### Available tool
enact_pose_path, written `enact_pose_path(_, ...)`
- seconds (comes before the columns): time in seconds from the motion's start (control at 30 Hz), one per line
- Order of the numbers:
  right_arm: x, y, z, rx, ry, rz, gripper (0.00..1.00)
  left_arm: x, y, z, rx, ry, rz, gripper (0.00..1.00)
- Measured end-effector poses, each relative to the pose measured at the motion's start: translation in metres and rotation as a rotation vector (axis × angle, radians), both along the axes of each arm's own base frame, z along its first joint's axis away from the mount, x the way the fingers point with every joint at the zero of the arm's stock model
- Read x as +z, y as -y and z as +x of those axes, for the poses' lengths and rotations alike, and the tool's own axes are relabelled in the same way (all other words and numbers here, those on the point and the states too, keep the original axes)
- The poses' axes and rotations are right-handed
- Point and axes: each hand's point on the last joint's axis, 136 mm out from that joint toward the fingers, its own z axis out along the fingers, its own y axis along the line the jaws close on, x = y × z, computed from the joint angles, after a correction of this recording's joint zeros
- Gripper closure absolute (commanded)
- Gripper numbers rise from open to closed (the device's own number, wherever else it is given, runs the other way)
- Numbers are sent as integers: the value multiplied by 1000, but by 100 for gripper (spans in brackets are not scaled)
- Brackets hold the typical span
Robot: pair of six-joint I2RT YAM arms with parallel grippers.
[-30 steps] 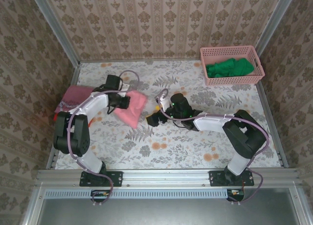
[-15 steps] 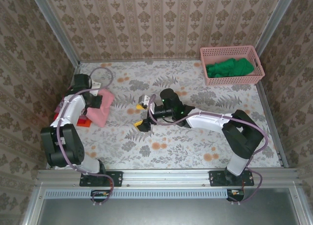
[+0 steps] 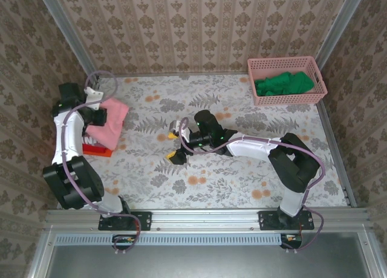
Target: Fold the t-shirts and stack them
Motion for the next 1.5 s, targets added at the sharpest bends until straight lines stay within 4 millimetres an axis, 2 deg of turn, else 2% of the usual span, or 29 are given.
enact_pose_path(0.13,-2,1,-1,4,1,-12,0,8,-11,-5,13,2,-8,100)
enact_pose_path(0.3,-1,0,0,9,12,-13,0,26,-26,-3,36,45,-9,100)
enact_pose_path(0.43,-2,0,0,9,9,-15,0,32,-32,2,38,61,-15,100)
enact_pose_path(0.53,-4,0,0,8,6,-18,0,21,-33,6,34,35,-32,100)
enact_pose_path(0.73,-9,1,-1,10,-6,-35,0,-13,-37,13,34,-48,-71,100)
enact_pose_path(0.97,-13,3,-3,9,-21,-49,0,-35,-52,16,64,-93,-76,100)
enact_pose_path(1.33,-22,4,-3,7,-43,-72,0,-77,-77,32,105,-182,-34,100)
enact_pose_path(1.37,-23,4,-4,7,-46,-76,0,-80,-80,32,110,-188,-25,95)
enact_pose_path(1.47,-25,5,-4,6,-52,-83,0,-84,-86,34,118,-193,5,67)
enact_pose_path(1.5,-24,5,-4,6,-53,-83,0,-85,-89,35,124,-191,18,55)
